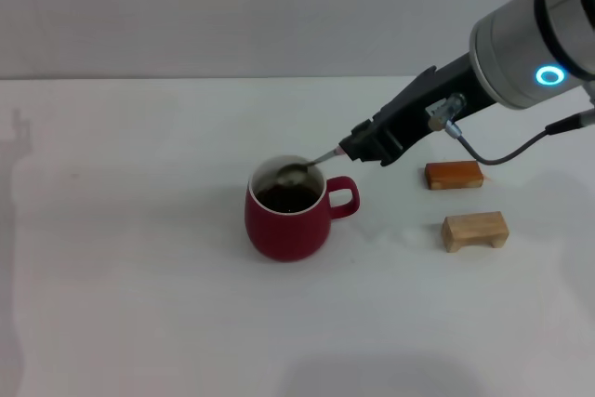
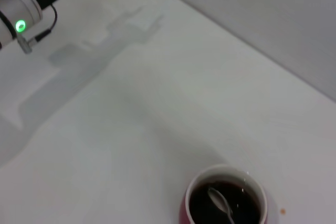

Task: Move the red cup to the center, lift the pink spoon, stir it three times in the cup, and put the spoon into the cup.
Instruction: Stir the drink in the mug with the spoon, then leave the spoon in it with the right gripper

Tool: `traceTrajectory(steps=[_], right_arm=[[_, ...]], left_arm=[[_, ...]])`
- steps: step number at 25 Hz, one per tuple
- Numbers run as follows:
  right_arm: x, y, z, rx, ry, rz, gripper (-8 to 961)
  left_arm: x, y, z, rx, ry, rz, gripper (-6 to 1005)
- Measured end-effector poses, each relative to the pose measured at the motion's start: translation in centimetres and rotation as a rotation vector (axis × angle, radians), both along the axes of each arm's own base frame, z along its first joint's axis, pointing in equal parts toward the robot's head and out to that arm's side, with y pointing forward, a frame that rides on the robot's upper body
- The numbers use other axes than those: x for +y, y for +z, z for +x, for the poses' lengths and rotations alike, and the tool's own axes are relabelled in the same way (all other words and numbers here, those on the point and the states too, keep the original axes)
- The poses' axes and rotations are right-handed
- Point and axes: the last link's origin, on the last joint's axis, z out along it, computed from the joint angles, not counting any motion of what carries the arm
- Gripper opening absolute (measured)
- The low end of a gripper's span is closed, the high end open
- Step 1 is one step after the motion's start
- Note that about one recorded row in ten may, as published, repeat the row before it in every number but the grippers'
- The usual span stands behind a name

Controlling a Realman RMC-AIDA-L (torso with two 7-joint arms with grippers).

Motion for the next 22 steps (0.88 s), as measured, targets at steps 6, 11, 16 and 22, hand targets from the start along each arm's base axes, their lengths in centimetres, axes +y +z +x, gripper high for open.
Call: traceTrajectory(steps=[6,11,16,22], right_arm=[[1.1,-0.9,0.5,-0.013,-0.015,-0.024,136],[2.2,-1.3,0.5,-0.027,-0.025,-0.039,136],[3.2,-1.7,0.1,-0.050,-0.026,-0.052,136],[3.7,-2.1,-0.7,-0.065,-0.009,-0.068,136]], left_arm=[[-0.2,-0.2,-0.1,-0.004,0.003,-0.004,575],[-0.2,-0.2,-0.1,-0.004,0.003,-0.005,575],[-0.1,-0.2,0.0,-0.004,0.000,-0.005,576],[-0.1,-0.2,-0.1,-0.002,0.003,-0.006,576]])
